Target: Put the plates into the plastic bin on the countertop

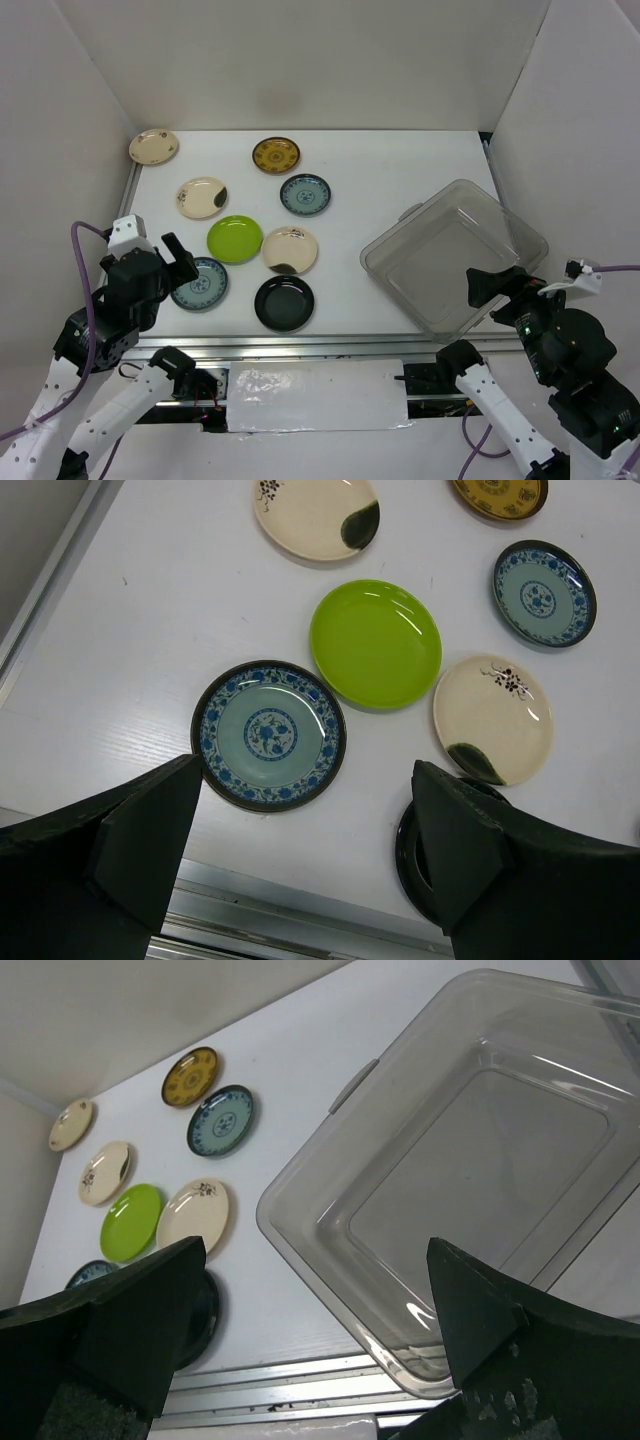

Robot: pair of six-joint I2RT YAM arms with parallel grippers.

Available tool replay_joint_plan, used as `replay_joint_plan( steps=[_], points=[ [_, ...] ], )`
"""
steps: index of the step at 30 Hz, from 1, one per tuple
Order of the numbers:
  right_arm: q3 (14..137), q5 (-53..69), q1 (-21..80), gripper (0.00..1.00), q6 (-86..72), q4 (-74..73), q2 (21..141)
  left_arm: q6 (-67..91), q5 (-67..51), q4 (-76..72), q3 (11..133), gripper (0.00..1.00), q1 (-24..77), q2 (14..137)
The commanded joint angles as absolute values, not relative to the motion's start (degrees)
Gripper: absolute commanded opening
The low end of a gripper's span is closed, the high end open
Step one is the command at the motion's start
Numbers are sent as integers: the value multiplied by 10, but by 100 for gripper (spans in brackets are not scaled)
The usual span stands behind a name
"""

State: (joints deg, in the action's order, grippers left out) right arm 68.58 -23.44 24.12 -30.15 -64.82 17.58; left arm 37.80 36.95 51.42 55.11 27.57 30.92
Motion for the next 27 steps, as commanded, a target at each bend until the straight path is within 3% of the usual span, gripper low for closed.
replay_joint_plan(
  steps=[1,15,19,23,25,27],
  points=[
    [697,-255,239,100,-299,-645,163,384,381,499,560,99,279,307],
    [706,-229,241,100,-294,-638,146,349,341,470,570,99,278,307],
    [662,-99,238,100,-294,-571,109,402,226,387,587,99,278,330],
    [598,42,229,100,-318,-477,70,475,319,309,617,99,258,434],
    [565,109,222,100,-343,-434,70,506,322,276,639,99,188,522],
    [539,175,209,100,-351,-402,77,524,199,237,657,99,72,609]
  ],
)
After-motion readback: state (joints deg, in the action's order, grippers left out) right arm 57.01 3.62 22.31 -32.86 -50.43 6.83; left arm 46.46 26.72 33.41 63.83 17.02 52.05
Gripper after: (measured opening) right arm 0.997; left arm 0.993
